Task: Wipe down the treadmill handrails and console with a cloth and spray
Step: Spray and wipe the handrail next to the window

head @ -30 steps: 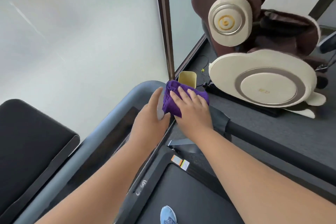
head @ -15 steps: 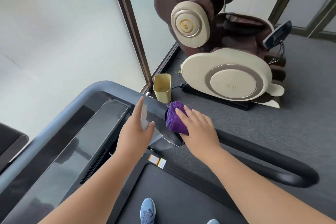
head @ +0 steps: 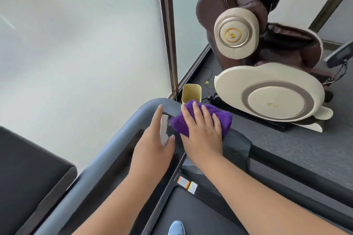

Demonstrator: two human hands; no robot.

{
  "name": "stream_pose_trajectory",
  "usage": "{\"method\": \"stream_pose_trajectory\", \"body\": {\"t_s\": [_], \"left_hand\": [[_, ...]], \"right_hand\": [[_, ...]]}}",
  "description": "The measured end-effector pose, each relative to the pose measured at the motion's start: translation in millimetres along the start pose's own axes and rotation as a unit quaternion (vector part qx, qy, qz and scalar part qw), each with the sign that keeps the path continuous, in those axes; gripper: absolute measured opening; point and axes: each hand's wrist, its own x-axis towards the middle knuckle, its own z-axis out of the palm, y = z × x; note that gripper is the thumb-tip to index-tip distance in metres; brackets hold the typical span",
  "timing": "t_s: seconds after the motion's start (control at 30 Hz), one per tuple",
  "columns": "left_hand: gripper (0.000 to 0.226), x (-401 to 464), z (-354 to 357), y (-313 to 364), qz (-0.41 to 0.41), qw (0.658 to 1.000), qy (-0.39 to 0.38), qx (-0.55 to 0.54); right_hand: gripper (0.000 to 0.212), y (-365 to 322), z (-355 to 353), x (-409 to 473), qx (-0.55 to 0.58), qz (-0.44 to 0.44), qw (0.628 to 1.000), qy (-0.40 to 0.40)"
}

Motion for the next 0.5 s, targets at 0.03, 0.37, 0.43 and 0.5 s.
{"method": "stream_pose_trajectory", "body": {"t_s": [0.03, 0.37, 0.43, 0.5], "left_hand": [[0.086, 5.2, -7.8, -7.5, 0.005, 1.000, -0.002, -0.011], [0.092, 16.3, -58.5, -37.4, 0.027, 0.998, -0.015, -0.056], [0.089, 19.6, -58.4, -36.9, 0.026, 0.998, -0.023, -0.059], [0.087, 22.4, -55.6, -32.9, 0.030, 0.997, -0.032, -0.062]], "right_hand": [[0.071, -22.5, 6.4, 16.3, 0.002, -0.013, 1.000, -0.002], [0.120, -108.0, 48.4, 111.7, -0.042, -0.083, 0.992, -0.084], [0.107, -103.8, 40.3, 106.2, -0.039, -0.080, 0.992, -0.085], [0.086, -94.5, 29.2, 95.6, -0.036, -0.086, 0.992, -0.090]]}}
